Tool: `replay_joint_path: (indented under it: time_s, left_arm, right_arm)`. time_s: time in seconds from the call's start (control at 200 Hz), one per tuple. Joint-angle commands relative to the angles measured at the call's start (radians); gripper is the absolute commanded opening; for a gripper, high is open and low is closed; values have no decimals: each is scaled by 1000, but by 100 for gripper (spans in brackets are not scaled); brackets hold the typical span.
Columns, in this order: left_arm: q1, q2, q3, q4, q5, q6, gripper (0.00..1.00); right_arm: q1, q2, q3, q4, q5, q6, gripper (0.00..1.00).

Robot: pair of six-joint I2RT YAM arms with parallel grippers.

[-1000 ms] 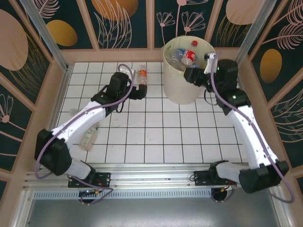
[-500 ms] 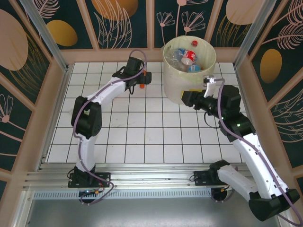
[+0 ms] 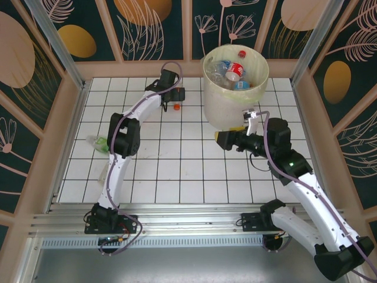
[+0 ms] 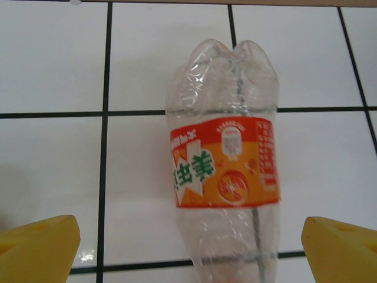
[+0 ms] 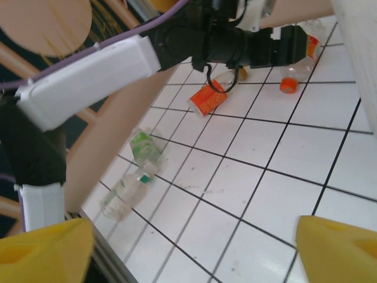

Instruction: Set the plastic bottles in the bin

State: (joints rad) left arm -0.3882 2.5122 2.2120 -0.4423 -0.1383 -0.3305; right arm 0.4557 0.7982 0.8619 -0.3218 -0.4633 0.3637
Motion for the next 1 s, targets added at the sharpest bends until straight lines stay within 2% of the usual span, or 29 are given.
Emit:
replay_joint_path:
  time_s: [0.0,0.305,0.57,0.706,0.806,0.886,0.991]
  left_arm:
    - [5,56,61,-29,36,6,96]
    - [6,107,97,6,112,-14,87]
    - [6,121,91,19,139,-19,69]
    - [6,122,95,23,144,-20,64]
    - [6,123,96,23,151,-18,57]
    - [6,120,97,22,157,-19,56]
    - [6,120,97,21,164,-19,47]
  right_arm:
    - [15,-22,-8,9,-29,0,99]
    - [26,-25,-15,14,-14,9,99]
    - [29,-24,-17,18,3,14,99]
    - [29,-24,-15,17,10,17,99]
    - [29,-24,-13,13,17,18,99]
    - [30,-24,-11,13,22,20,99]
    - [29,-22,-11,13,28,20,99]
